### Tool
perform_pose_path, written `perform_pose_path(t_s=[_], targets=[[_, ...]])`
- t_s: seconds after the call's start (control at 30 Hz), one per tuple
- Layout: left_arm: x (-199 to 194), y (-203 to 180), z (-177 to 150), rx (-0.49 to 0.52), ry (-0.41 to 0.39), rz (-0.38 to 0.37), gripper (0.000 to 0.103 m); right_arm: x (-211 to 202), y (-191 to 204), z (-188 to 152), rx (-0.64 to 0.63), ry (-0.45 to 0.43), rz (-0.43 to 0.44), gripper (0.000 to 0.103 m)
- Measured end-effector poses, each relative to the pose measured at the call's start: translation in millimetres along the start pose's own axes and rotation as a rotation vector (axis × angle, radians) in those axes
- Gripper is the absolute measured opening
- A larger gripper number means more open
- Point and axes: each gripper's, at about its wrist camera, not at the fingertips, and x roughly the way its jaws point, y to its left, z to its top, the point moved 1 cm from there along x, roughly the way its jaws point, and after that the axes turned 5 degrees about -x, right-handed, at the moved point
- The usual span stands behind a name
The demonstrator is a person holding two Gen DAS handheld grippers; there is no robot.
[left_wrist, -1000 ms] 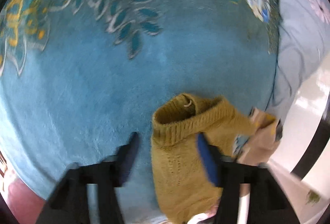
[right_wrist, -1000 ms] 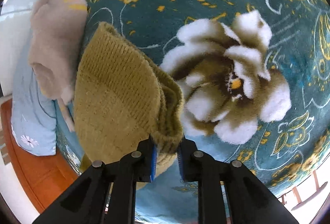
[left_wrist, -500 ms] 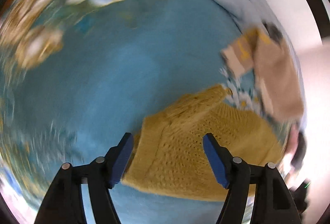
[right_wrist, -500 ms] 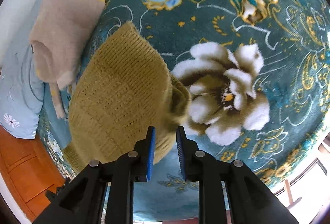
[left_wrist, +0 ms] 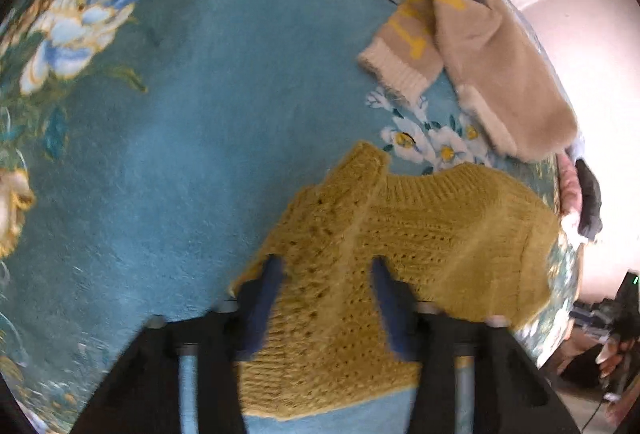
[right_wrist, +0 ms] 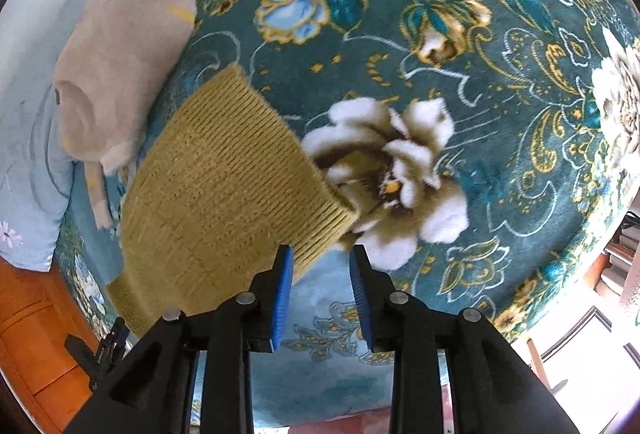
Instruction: Fold clothes
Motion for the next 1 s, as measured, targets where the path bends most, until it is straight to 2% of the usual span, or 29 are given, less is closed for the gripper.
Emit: perform_pose_path(t_s=[0.07, 0.13, 0.2, 0.23, 0.3, 0.33, 0.37, 0.4, 0.5, 0.6, 0.67, 0.7, 0.73, 0.77, 0.9, 1.0], targets=[[4.1, -6.6, 0.3, 0.055, 0.054, -0.021, 0.028, 3.2, 10.3, -4.3, -0.02, 0.011, 0.007, 0.03], [15.3, -10.8, 0.1, 0.102, 0.089, 0.021, 0.029, 7.2, 21.6, -8.3, -0.039, 0.018, 0.013, 0.03], [17.9, -5.7, 0.5, 0.098, 0.083, 0.059, 0.031, 8.8, 29.0, -11.7, -0.051, 0.022, 0.016, 0.03], [15.9, -1.5, 2.1, 0.073, 0.063, 0.049, 0.031, 9.5, 32.5, -13.4, -0.056, 0.024, 0.018, 0.03], [10.1, 7.8, 6.3, 0.009, 0.015, 0.012, 0.04, 9.8, 38.1, -16.8, -0.073, 0.025, 0.023, 0.03], [7.1, 12.5, 8.3, -0.023, -0.009, -0.007, 0.06, 9.4, 38.8, -18.3, -0.076, 0.025, 0.02, 0.03], [6.0, 16.8, 10.1, -0.039, -0.033, -0.006, 0.073, 9.0, 39.2, -19.8, -0.079, 0.024, 0.016, 0.03], [6.4, 20.1, 10.2, -0.041, -0.041, -0.003, 0.073, 8.6, 39.6, -21.2, -0.081, 0.024, 0.012, 0.03], [27.7, 23.7, 11.5, -0.044, 0.016, -0.012, 0.073, 9.0, 35.6, -25.5, -0.064, 0.024, 0.0, 0.03], [32.1, 21.1, 7.2, -0.025, 0.019, -0.045, 0.071, 9.6, 31.9, -31.4, -0.057, 0.03, -0.016, 0.03], [28.0, 17.4, 2.8, -0.005, 0.021, -0.079, 0.067, 10.8, 29.9, -35.0, -0.049, 0.035, -0.025, 0.031], [27.6, 14.5, 1.3, 0.011, 0.026, -0.091, 0.055, 12.3, 30.1, -36.0, -0.045, 0.038, -0.026, 0.031], [27.3, 10.9, -0.2, 0.035, 0.033, -0.091, 0.037, 13.9, 30.5, -36.9, -0.041, 0.041, -0.028, 0.031], [26.9, 7.0, -1.6, 0.062, 0.039, -0.086, 0.026, 15.6, 30.8, -37.8, -0.037, 0.044, -0.029, 0.031], [23.5, -6.0, -7.9, 0.141, 0.063, -0.118, 0.026, 22.9, 39.2, -42.7, -0.047, 0.06, -0.028, 0.031], [22.0, 1.8, -10.1, 0.112, 0.087, -0.127, 0.026, 28.3, 48.4, -45.9, -0.068, 0.075, -0.028, 0.031]])
